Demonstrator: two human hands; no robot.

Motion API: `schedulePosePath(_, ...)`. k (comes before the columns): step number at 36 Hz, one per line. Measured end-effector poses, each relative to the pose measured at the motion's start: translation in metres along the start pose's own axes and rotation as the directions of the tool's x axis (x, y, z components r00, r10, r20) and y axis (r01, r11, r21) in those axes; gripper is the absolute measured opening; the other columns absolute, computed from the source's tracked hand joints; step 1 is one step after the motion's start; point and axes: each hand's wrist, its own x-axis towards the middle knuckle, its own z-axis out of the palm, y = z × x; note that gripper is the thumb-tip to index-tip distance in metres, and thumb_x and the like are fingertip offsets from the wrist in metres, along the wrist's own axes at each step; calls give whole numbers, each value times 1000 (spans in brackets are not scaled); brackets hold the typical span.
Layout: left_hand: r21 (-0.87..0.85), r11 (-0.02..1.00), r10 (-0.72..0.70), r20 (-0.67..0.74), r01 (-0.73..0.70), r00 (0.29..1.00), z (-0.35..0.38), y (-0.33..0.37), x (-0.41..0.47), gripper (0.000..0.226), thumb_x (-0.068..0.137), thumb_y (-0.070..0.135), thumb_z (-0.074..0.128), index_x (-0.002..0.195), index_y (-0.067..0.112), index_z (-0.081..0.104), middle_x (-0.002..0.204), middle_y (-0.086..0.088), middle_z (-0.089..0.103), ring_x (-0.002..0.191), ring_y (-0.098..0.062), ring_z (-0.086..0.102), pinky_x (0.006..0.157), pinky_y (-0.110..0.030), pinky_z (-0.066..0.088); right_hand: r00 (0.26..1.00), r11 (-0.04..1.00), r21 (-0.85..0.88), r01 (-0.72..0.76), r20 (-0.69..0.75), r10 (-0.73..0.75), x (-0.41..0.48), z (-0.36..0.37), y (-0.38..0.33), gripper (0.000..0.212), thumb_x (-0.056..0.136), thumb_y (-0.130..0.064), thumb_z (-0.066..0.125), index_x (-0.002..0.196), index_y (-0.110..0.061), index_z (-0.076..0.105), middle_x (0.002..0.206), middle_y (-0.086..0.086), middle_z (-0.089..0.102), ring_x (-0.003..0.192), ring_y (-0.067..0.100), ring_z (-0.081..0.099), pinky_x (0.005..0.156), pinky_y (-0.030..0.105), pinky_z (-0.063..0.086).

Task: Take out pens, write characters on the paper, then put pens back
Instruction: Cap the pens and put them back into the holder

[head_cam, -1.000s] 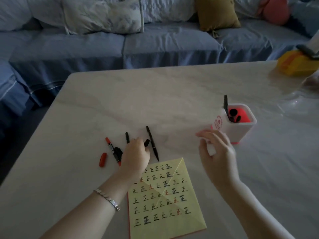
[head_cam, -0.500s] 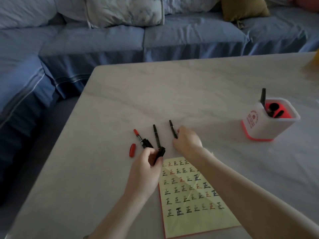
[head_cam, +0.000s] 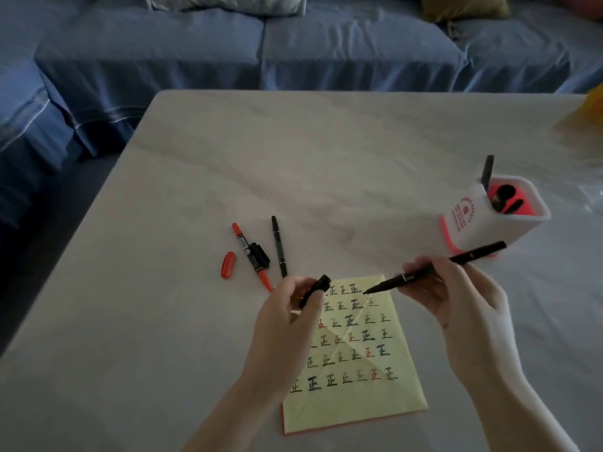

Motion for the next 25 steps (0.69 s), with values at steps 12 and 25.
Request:
schedulePosePath(12, -49, 999, 2, 87, 2, 996, 10, 11, -16, 13, 88, 18, 57, 88, 31, 59, 74, 6, 64, 65, -15, 56, 56, -11, 42, 947, 951, 8, 308, -102, -305, -23, 0, 8, 56, 83, -2, 52, 131, -22, 31, 80, 5, 71, 71, 21, 70, 70, 31, 58)
schedulePosePath(25, 20, 1000, 12, 124, -15, 992, 11, 15, -21, 13, 89, 20, 57, 87, 33, 58, 74, 14, 63, 64, 1, 54, 58, -8, 40, 942, 943, 23, 332, -57, -330, -23, 3, 13, 68, 84, 7, 51, 133, -31, 24, 82, 7, 72, 70, 23, 70, 72, 33, 57)
